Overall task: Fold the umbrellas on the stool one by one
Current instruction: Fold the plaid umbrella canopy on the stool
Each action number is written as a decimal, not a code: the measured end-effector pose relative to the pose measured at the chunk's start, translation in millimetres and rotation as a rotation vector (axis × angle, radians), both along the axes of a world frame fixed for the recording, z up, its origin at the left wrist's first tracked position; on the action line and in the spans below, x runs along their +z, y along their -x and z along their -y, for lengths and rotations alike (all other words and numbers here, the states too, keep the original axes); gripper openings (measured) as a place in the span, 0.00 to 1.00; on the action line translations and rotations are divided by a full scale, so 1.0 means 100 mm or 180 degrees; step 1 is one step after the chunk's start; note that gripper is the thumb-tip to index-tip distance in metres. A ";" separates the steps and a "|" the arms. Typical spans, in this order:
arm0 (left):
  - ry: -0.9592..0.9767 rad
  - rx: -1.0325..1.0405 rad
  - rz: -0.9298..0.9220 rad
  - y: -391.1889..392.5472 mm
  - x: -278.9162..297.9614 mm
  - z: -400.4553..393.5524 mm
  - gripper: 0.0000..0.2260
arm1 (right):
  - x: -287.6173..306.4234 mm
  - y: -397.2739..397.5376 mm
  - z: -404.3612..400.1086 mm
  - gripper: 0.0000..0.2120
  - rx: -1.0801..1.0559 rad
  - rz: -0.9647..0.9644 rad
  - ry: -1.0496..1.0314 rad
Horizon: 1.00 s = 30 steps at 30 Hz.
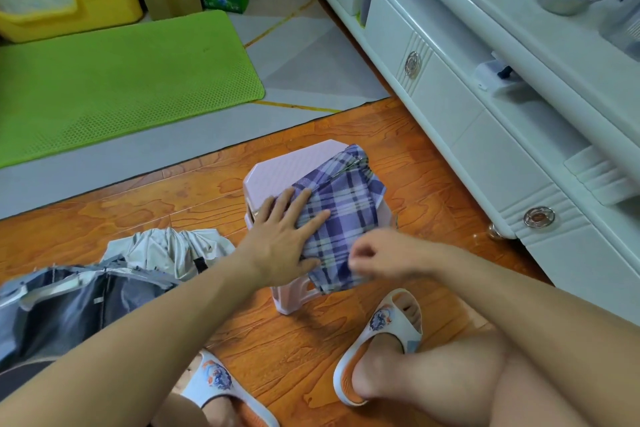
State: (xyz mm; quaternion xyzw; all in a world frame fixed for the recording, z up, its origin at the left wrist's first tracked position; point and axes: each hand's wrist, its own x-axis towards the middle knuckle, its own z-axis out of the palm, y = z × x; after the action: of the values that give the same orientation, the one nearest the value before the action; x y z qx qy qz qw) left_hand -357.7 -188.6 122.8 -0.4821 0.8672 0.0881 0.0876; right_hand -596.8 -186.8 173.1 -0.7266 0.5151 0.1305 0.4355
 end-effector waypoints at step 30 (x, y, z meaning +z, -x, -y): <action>-0.1234 0.3341 -0.4517 -0.13 0.83 0.74 0.07 | 0.39 0.58 0.35 0.06 -0.0344 -0.0285 0.1030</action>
State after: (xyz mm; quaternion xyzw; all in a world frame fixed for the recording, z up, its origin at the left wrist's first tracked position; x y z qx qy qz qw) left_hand -344.2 -262.1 205.6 -0.6249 0.3560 0.5380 -0.4397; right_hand -654.7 -221.6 212.0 -0.7519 0.5866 0.0545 0.2959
